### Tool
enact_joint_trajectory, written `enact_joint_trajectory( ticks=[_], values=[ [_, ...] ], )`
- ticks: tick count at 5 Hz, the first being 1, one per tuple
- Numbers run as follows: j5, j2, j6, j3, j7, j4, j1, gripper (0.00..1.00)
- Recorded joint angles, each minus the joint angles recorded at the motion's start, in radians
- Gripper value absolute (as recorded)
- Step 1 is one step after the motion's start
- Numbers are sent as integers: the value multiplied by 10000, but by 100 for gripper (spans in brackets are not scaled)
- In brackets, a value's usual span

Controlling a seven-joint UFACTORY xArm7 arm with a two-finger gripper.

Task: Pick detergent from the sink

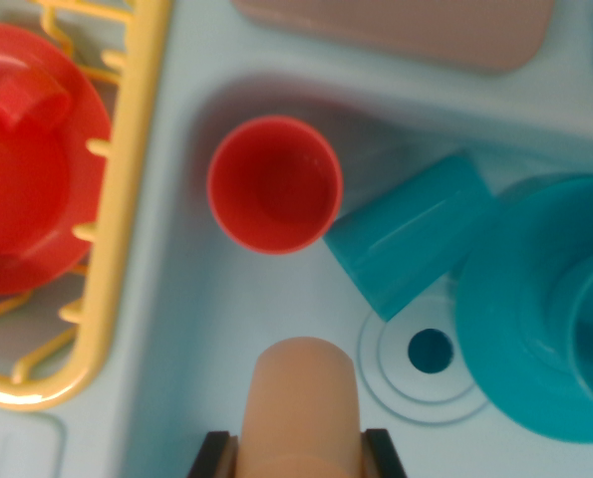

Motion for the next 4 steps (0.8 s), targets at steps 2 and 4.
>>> enact_joint_trajectory(
  ticks=[2, 4],
  values=[
    [-13, -111, 423, 0, 19, 312, 0, 100],
    [-28, -238, 907, 0, 41, 670, 1, 100]
  ],
)
